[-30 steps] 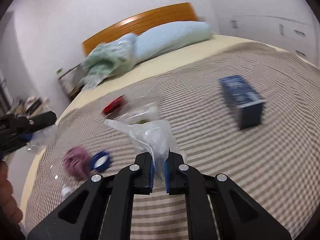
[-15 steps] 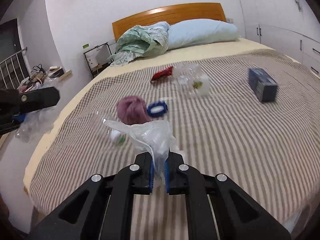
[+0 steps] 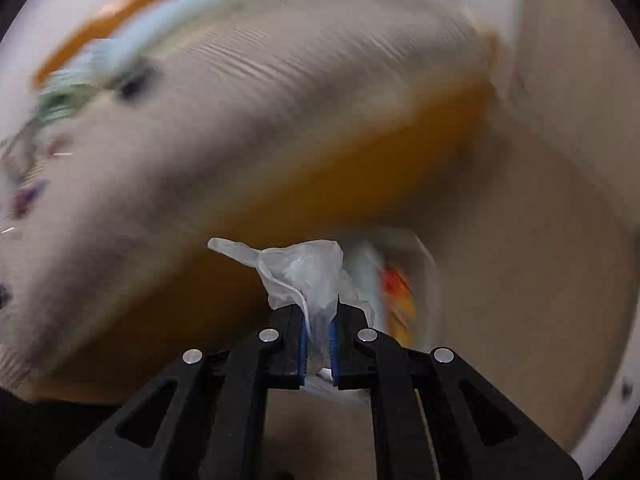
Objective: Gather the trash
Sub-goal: 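Carry the plastic wrap and bag over the wastebasket with both tools, then open both tools to drop the wrap and bag into the wastebasket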
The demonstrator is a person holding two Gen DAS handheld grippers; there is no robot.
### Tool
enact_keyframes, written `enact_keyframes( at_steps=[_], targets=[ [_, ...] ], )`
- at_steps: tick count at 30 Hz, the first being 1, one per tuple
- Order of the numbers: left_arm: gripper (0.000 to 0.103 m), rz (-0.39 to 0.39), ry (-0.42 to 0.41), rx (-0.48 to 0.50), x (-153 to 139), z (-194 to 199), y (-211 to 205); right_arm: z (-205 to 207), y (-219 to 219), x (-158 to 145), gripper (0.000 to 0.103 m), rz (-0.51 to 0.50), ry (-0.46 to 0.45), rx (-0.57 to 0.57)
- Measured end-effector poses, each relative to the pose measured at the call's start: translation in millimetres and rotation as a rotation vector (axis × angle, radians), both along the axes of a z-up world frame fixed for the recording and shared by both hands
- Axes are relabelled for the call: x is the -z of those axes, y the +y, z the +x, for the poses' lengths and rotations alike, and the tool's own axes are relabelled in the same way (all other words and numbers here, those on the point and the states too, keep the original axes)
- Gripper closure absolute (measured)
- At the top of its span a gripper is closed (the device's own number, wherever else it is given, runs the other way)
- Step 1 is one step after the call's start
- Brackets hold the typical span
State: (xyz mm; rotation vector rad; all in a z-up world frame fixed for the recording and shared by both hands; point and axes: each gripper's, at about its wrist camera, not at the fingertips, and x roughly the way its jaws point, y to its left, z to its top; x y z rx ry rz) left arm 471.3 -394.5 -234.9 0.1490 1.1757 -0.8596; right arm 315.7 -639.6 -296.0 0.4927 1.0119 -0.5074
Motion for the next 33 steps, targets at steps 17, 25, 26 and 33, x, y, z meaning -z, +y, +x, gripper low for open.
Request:
enact_keyframes(
  at_steps=[17,25,26,33],
  targets=[
    [0.080,0.221,0.133,0.179,119,-33,-128,29,-121,169,0.038,0.197,0.034,0.195],
    [0.078,0.319,0.163,0.366,196,-47,-227,-97,-96,107,0.038,0.120,-0.070,0.334],
    [0.075,0.296,0.178,0.338,207,-47,-238,-107,-95,105,0.038,0.108,-0.068,0.359],
    [0.023,0.254,0.264,0.211,250,-37,-244,-151,-82,109,0.037,0.148,-0.042,0.436]
  ],
)
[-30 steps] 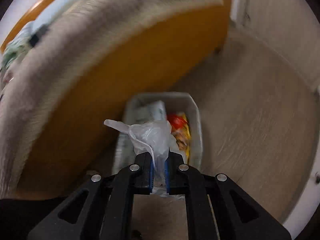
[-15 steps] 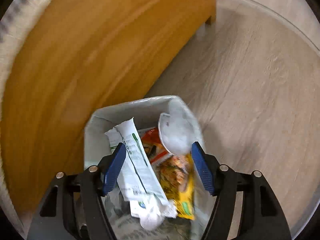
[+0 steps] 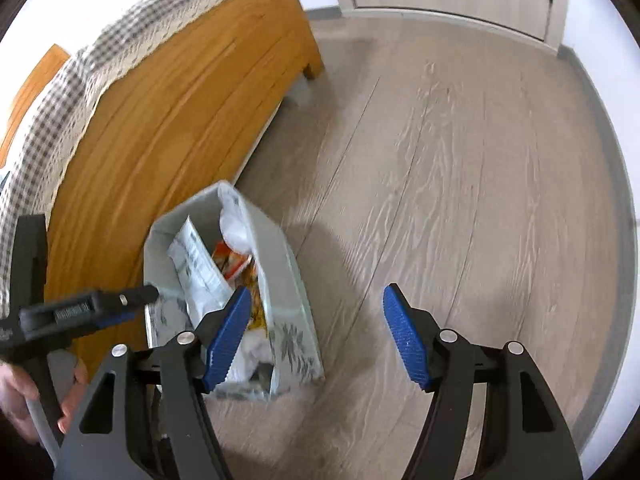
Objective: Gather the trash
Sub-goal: 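Open both tools to drop the wrap and bag into the wastebasket, then move both tools back over the bed toward the remaining trash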
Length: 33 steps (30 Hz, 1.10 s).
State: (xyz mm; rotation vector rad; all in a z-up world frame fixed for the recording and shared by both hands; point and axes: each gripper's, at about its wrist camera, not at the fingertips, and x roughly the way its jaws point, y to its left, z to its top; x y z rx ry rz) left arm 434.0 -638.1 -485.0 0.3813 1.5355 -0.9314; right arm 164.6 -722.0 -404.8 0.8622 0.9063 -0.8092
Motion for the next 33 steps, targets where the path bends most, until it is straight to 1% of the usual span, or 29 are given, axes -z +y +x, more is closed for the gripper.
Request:
enact_keyframes(
  at_steps=[1,2,3,5,9,11,13,15,17,19,20,21,22,23,24,25,27,29,31,33],
  targets=[
    [0.023,-0.017,0.051,-0.008,-3,3,4,3,3,0,0.037,-0.004,0.008,-0.015],
    [0.023,-0.033,0.076,-0.015,-10,7,8,9,8,1,0.037,-0.004,0.015,-0.045],
    [0.023,-0.044,0.074,-0.022,-16,9,10,16,13,1,0.037,-0.001,0.019,-0.072],
    [0.023,-0.073,0.048,-0.041,-38,14,21,28,22,-1,0.037,0.001,0.031,-0.110],
    [0.023,-0.091,0.073,-0.039,-71,13,46,50,40,-11,0.037,0.002,0.036,-0.168],
    [0.023,-0.109,0.044,-0.027,-92,8,64,56,49,-21,0.037,-0.012,0.048,-0.189],
    [0.023,-0.132,0.003,-0.037,-110,3,79,58,53,-34,0.037,-0.024,0.048,-0.208],
    [0.023,-0.173,0.003,-0.050,-124,-1,92,60,61,-51,0.037,-0.058,0.041,-0.216],
    [0.023,-0.230,-0.016,-0.087,-146,-5,114,61,69,-70,0.037,-0.089,0.038,-0.224],
    [0.023,-0.286,-0.062,-0.140,-171,-6,139,61,76,-92,0.037,-0.126,0.031,-0.232],
    [0.023,-0.335,-0.085,-0.171,-187,-5,155,62,80,-105,0.037,-0.152,0.029,-0.239],
    [0.023,-0.364,-0.107,-0.197,-200,-3,168,63,84,-119,0.037,-0.179,0.027,-0.246],
    [0.023,-0.395,-0.145,-0.223,-221,-1,189,65,88,-131,0.037,-0.202,0.022,-0.254],
    [0.023,-0.421,-0.169,-0.226,-235,0,202,70,96,-149,0.037,-0.237,0.014,-0.268],
    [0.023,-0.442,-0.203,-0.229,-251,2,215,75,102,-161,0.037,-0.262,0.005,-0.279],
    [0.022,-0.482,-0.276,-0.234,-277,6,239,83,113,-178,0.037,-0.299,-0.013,-0.298],
    [0.021,-0.519,-0.390,-0.246,-308,13,270,100,131,-203,0.037,-0.350,-0.050,-0.335],
    [0.017,-0.549,-0.536,-0.288,-339,24,311,123,157,-228,0.034,-0.401,-0.106,-0.383],
    [0.017,-0.562,-0.640,-0.337,-358,37,351,152,191,-253,0.033,-0.467,-0.169,-0.457],
    [0.017,-0.557,-0.709,-0.404,-366,55,392,179,219,-266,0.033,-0.508,-0.199,-0.533]
  ],
)
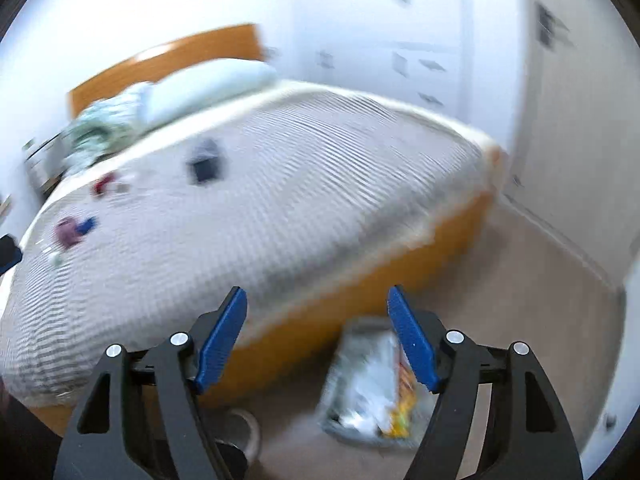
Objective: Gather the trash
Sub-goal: 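Move both tools back over the bed toward the remaining trash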
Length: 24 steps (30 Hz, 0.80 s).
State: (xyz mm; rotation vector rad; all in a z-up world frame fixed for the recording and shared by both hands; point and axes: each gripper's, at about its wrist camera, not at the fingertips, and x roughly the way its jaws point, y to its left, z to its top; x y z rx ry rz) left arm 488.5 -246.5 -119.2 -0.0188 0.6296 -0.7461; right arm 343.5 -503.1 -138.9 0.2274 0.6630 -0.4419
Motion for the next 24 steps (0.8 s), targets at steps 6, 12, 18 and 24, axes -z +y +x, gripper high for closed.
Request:
enact_keyframes(
  at_steps=[6,12,18,24],
  targets=[
    [0.017,0.030,-0.027,-0.133,5,66,88,97,71,-16,0.033,-0.024,-0.022,-0.172],
    [0.017,0.174,-0.060,-0.221,1,194,151,199,101,10,0.033,0.084,0.024,-0.324],
    [0.022,0.420,-0.091,-0.246,3,325,153,307,107,17,0.033,0.120,0.049,-0.483],
    [0.047,0.518,-0.015,-0.055,39,430,105,415,104,40,0.033,0.197,0.067,-0.614]
  ],
)
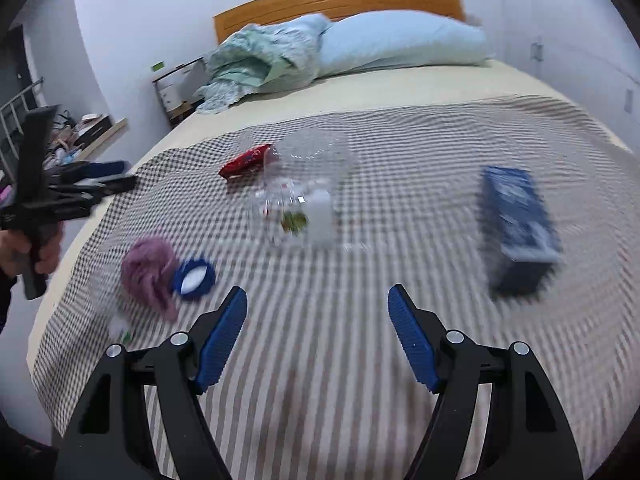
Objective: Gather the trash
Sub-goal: 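Move both tools back over the bed toward the remaining trash, then grasp the red snack packet with the left tool, then grasp the clear plastic cup with the right tool while the left tool holds the packet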
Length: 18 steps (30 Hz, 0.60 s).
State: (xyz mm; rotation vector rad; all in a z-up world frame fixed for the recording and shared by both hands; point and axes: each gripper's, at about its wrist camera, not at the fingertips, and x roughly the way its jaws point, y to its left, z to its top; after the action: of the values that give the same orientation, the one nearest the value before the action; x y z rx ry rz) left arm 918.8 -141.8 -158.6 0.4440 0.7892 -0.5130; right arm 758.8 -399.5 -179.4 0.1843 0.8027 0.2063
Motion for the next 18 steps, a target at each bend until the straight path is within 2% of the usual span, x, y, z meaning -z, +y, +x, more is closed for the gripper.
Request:
enact_keyframes(
  at_steps=[2,4,7,12,13,14,15,17,18],
  targets=[
    [0.054,0.117,0.003,0.054,21,17,-22,26,-2,11,0.033,0.057,0.023,-0.026],
    [0.055,0.211,0.027,0.129,39,30,-39,48,-2,17,0.033,0.099,0.025,-0.047],
    [0.055,0.212,0.056,0.151,47,42,-54,79,-1,20,0.033,0.135,0.001,-0.070],
    [0.055,0.218,0.072,0.083,64,81,-72,115,-5,28,0.033,0.225,0.033,-0.102],
    [0.059,0.217,0.076,0.084,66,85,-75,117,-5,30,0.033,0.235,0.045,-0.116],
    [0.075,0.218,0.078,0.083,67,88,-77,119,-5,33,0.033,0.261,0.060,-0.142],
    [0.097,0.209,0.090,0.080,68,91,-78,118,-5,36,0.033,0.297,0.073,-0.176],
    [0.099,0.178,0.116,0.044,70,97,-75,110,-7,38,0.057,0.336,0.072,-0.214],
    [0.100,0.161,0.127,0.030,69,95,-72,106,-9,39,0.076,0.345,0.078,-0.217]
  ],
)
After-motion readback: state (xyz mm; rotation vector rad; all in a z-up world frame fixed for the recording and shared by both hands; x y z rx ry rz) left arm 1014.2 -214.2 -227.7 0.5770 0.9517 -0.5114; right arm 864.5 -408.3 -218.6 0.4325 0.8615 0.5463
